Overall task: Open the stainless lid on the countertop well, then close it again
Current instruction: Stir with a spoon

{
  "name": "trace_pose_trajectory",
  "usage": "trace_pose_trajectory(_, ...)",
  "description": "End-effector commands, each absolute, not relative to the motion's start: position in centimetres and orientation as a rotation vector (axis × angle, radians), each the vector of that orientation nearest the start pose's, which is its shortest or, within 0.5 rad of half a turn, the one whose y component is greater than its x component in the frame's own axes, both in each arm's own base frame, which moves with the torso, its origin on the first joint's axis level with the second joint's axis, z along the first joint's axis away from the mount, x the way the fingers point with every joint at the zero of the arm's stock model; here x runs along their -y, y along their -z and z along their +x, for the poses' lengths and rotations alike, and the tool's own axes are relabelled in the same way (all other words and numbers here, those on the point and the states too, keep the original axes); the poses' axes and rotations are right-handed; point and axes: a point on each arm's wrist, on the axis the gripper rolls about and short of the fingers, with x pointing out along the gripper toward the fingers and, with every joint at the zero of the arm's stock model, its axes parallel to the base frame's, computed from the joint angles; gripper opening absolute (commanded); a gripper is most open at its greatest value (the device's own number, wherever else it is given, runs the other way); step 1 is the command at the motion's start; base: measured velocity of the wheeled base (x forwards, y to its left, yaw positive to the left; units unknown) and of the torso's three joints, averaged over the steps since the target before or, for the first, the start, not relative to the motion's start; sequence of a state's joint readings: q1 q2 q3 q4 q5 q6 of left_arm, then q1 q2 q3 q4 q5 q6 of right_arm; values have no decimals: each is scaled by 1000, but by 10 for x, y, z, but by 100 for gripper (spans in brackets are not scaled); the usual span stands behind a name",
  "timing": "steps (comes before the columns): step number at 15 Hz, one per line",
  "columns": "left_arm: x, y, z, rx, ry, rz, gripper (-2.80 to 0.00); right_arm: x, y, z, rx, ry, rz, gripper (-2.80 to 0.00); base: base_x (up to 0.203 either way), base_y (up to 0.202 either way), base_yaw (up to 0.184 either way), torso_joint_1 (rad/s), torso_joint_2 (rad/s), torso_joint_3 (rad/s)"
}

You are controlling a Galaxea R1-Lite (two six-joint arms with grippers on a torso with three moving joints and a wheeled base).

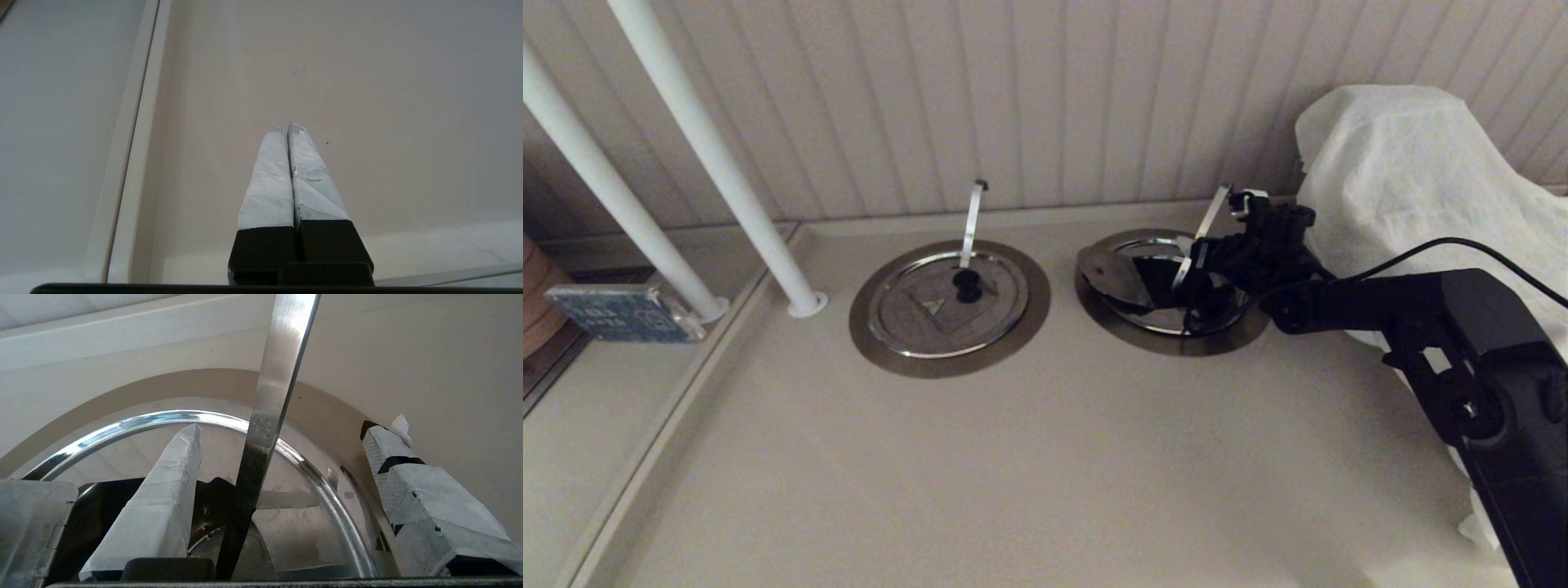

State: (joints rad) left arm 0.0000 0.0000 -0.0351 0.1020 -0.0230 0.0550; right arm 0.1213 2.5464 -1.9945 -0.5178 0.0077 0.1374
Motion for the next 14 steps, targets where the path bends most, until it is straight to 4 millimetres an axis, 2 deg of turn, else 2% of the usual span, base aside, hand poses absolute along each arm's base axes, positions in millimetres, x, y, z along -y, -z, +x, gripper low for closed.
trace_pose_trajectory(1, 1, -75, -26, -65, 25, 54, -280, -66, -135, 536, -38, -127, 136, 0, 0, 0, 0, 0, 0, 0)
trace_pose_trajectory(9, 1, -75, -26, -67, 25, 54, -280, -71, -140, 535, -15, -131, 141, 0, 0, 0, 0, 0, 0, 0)
trace_pose_trajectory(10, 1, -75, -26, -66, 25, 54, -280, -72, -140, 535, -15, -133, 139, -280, 0, 0, 0, 0, 0, 0)
trace_pose_trajectory(14, 1, -75, -26, -66, 25, 54, -280, -73, -140, 535, -14, -139, 139, -280, 0, 0, 0, 0, 0, 0)
